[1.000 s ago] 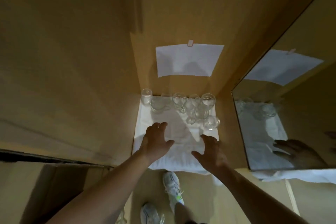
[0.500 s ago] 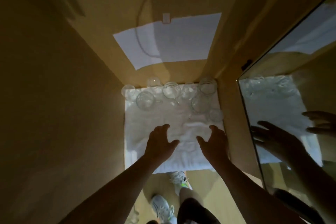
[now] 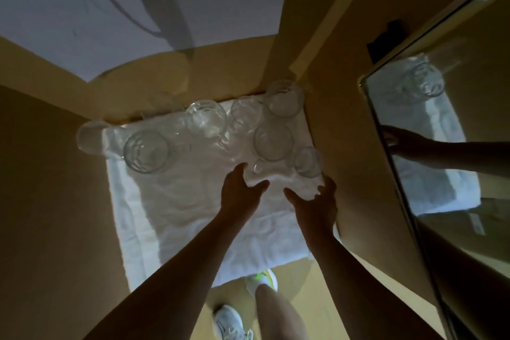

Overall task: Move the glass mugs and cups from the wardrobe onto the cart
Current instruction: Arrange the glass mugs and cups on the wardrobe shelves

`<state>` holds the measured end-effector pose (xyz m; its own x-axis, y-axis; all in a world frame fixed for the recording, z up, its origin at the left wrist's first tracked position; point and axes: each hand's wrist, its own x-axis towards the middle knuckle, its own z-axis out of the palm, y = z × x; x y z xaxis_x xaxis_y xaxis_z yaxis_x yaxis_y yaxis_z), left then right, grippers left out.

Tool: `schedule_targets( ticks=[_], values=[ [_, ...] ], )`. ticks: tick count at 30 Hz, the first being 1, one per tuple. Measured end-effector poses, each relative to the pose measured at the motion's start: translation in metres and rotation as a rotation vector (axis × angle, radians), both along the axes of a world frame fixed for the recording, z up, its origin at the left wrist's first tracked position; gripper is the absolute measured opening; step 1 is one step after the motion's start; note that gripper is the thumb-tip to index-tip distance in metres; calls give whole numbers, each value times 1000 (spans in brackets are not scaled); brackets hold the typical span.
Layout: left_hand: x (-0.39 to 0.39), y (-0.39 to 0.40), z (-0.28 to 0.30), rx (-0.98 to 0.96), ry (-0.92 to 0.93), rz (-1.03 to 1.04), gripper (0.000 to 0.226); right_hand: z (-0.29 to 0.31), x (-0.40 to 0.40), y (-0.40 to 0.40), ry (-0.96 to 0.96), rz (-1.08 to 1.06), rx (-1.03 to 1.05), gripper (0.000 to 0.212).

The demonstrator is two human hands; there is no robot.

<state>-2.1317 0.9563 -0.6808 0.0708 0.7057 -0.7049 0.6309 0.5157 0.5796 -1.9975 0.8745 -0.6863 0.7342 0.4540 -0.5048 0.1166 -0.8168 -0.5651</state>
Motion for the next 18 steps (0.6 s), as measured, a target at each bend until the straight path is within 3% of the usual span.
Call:
schedule_targets(
  ticks=[6,11,18],
  values=[
    [5,3,-21,-78,-120,37,59,-17,7,23,-64,9,119,117],
    [16,14,-24,-204,-202,92,55,-22,15,34,-152,49,200,100],
    [19,3,-15,-254,-207,186,20,-12,15,23,-101,-26,193,95]
  ],
)
